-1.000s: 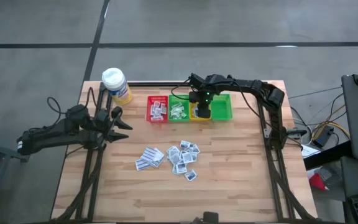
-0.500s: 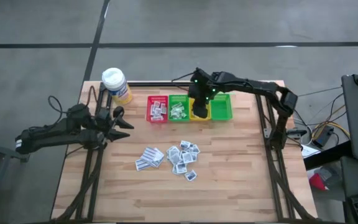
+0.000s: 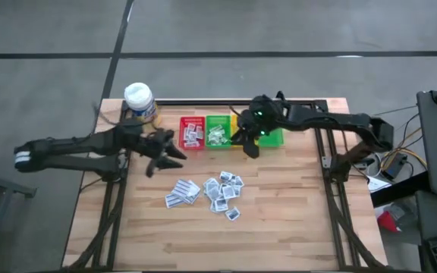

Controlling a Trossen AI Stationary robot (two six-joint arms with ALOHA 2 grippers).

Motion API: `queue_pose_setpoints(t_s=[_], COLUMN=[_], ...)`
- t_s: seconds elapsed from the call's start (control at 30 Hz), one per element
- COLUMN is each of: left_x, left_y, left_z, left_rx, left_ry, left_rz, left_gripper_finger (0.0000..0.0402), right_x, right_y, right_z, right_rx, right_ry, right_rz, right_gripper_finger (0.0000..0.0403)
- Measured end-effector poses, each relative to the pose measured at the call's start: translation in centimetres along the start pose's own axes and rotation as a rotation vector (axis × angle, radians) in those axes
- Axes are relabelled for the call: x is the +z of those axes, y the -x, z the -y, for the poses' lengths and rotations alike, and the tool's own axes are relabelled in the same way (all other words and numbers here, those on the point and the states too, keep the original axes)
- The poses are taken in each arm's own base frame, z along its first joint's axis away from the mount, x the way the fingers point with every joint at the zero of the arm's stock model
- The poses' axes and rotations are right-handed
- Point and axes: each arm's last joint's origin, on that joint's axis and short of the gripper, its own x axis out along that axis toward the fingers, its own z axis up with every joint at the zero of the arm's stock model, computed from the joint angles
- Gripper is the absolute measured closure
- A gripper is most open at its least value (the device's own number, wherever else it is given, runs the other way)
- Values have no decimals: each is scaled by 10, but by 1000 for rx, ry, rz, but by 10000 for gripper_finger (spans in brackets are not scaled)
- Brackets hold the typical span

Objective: Pick & Place First Aid Supplies
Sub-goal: Put the alcohol pad into the yellow bin

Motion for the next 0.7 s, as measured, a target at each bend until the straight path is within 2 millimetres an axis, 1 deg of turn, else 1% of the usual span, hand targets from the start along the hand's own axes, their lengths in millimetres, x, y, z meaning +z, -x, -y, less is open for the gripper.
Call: queue_pose_setpoints(t_s=[0.07, 0.13, 0.23, 0.33, 0.43, 0.6, 0.7], left_x=[2, 10, 9, 19, 31, 43, 42], left_y=[-8, -14, -24, -29, -34, -54, -70], left_z=[-4, -6, -12, -12, -2, 27, 37], left_rx=[12, 9, 20, 60, 136, 341, 454], left_ry=[32, 5, 16, 31, -26, -146, -157], left_rz=[-32, -19, -42, -22, -46, -209, -327], left_gripper_finger=[227, 227, 227, 227, 227, 227, 227], right_x=[-10, -20, -36, -51, -64, -81, -92], right_y=[7, 15, 28, 41, 51, 64, 70], right_z=[-4, -7, -11, -17, -24, -31, -32], right_rx=[9, 14, 24, 43, 60, 75, 75], right_ry=[-23, -45, -76, -99, -97, -75, -62], right_rz=[42, 97, 176, 225, 242, 270, 283], right_gripper_finger=[324, 327, 332, 335, 334, 326, 321])
